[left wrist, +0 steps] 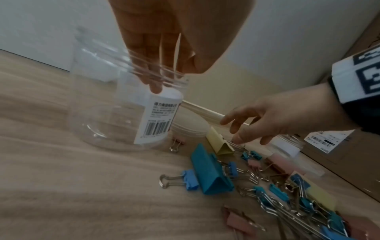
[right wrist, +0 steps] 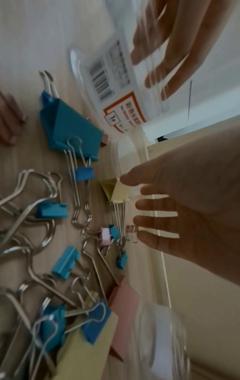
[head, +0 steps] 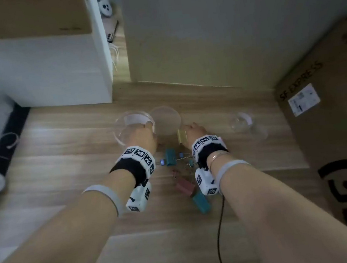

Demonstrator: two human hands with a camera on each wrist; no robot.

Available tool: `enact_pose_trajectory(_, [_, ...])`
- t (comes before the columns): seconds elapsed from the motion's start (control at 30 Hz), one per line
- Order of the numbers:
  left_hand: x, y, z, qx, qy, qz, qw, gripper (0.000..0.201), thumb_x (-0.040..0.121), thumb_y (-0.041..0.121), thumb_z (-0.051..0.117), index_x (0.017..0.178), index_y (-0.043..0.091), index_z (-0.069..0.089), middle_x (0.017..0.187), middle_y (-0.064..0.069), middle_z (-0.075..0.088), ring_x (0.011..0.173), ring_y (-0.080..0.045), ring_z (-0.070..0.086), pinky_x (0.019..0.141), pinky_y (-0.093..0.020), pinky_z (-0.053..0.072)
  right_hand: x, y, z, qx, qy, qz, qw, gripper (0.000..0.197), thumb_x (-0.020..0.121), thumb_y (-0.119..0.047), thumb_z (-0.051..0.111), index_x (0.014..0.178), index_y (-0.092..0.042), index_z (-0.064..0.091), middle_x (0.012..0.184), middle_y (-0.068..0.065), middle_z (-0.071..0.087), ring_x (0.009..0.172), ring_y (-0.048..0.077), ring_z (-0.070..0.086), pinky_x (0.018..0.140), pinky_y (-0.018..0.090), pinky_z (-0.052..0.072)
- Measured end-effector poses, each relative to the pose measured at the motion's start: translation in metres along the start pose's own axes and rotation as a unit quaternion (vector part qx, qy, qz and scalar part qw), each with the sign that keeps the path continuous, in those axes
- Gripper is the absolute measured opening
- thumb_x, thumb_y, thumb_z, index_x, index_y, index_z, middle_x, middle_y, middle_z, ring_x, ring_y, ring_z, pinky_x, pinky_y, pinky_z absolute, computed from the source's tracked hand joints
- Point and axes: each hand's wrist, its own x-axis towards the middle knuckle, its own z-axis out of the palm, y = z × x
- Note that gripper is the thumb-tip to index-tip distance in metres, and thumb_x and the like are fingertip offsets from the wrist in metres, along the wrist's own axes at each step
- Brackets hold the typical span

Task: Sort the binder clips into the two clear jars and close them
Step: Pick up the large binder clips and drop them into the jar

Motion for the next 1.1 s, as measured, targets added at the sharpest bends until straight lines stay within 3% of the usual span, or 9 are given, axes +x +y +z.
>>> enact_pose_trajectory(0.23, [0.018,0.008,0.002,-0.024,-0.026,0.009,0.999,0.027,0.093,0.024,0.034,0.105,0.012,0.055,0.077,-0.013,0.064,0.07,-0.03,0.061,0.068,-0.042,0.056,0.021,0.011,0.006,-0.038,-0.018,-0.023,0.999,0.058,0.081,-0.023,0.063,0.134,-0.021,0.041,0.14,0.009,0.039,0.128,0.034,0.034,0.105,0.044,0.033])
enact_pose_trajectory(0.33, [0.024,0.01,-0.007,-0.044,0.004,0.007,0.999,0.027,0.094,0.024,0.032,0.098,0.012,0.056,0.077,-0.007,0.062,0.06,-0.025,0.054,0.055,-0.034,0.046,0.022,0.016,0.0,-0.004,-0.01,-0.029,1.0,0.063,0.077,-0.032,0.068,0.132,-0.018,0.04,0.134,0.009,0.049,0.122,0.031,0.043,0.101,0.041,0.038])
enact_pose_trajectory(0.37, [0.026,0.008,-0.011,-0.056,0.026,0.01,0.998,0.027,0.094,0.023,0.033,0.102,0.012,0.056,0.087,-0.008,0.064,0.069,-0.027,0.055,0.06,-0.036,0.046,0.021,0.018,-0.005,0.03,-0.005,-0.028,0.999,0.064,0.076,-0.034,0.069,0.131,-0.017,0.04,0.129,0.009,0.054,0.116,0.03,0.05,0.096,0.039,0.043])
enact_pose_trajectory(0.47, [0.037,-0.003,-0.023,-0.055,0.07,-0.009,0.996,0.031,0.092,0.019,0.038,0.117,0.01,0.054,0.121,-0.014,0.058,0.11,-0.033,0.049,0.095,-0.043,0.04,0.016,0.014,-0.025,0.172,0.018,-0.04,0.984,0.065,0.076,-0.034,0.072,0.13,-0.018,0.038,0.121,0.006,0.061,0.104,0.025,0.06,0.087,0.033,0.049])
enact_pose_trajectory(0.57, [0.046,-0.021,-0.024,-0.055,0.052,-0.075,0.994,0.037,0.091,0.02,0.038,0.126,0.012,0.048,0.132,-0.017,0.049,0.119,-0.036,0.042,0.098,-0.045,0.038,0.012,-0.005,-0.05,0.245,0.057,-0.075,0.965,0.061,0.078,-0.034,0.071,0.129,-0.018,0.041,0.121,0.003,0.061,0.098,0.017,0.06,0.084,0.029,0.049])
enact_pose_trajectory(0.7, [0.05,-0.044,-0.02,-0.177,-0.009,-0.125,0.976,0.035,0.094,0.017,0.034,0.12,0.006,0.054,0.121,-0.024,0.059,0.108,-0.039,0.055,0.091,-0.043,0.045,0.006,-0.048,-0.069,0.351,0.059,-0.112,0.928,0.06,0.077,-0.029,0.073,0.129,-0.021,0.043,0.124,0.0,0.059,0.102,0.015,0.06,0.089,0.038,0.054])
enact_pose_trajectory(0.87, [0.038,-0.056,-0.019,-0.255,-0.008,-0.134,0.958,0.032,0.096,0.021,0.038,0.108,0.003,0.062,0.108,-0.025,0.066,0.094,-0.037,0.061,0.084,-0.039,0.047,0.0,-0.088,-0.061,0.245,0.063,-0.2,0.947,0.057,0.078,-0.032,0.072,0.126,-0.014,0.047,0.123,0.002,0.056,0.098,0.012,0.056,0.081,0.019,0.044])
enact_pose_trajectory(1.0, [0.037,-0.066,-0.016,-0.293,-0.018,-0.142,0.945,0.032,0.096,0.018,0.036,0.113,0.009,0.062,0.116,-0.019,0.065,0.1,-0.033,0.06,0.081,-0.031,0.041,0.012,-0.098,-0.044,0.159,0.041,-0.202,0.965,0.061,0.077,-0.037,0.072,0.128,-0.012,0.048,0.119,0.009,0.061,0.101,0.022,0.061,0.089,0.034,0.052])
enact_pose_trajectory(1.1, [0.035,-0.07,-0.013,-0.293,-0.003,-0.143,0.945,0.033,0.097,0.024,0.036,0.111,0.011,0.063,0.113,-0.019,0.066,0.1,-0.034,0.061,0.081,-0.031,0.042,0.016,-0.098,-0.037,0.031,-0.003,-0.191,0.981,0.063,0.078,-0.039,0.068,0.129,-0.013,0.041,0.107,0.012,0.065,0.091,0.028,0.063,0.08,0.041,0.056])
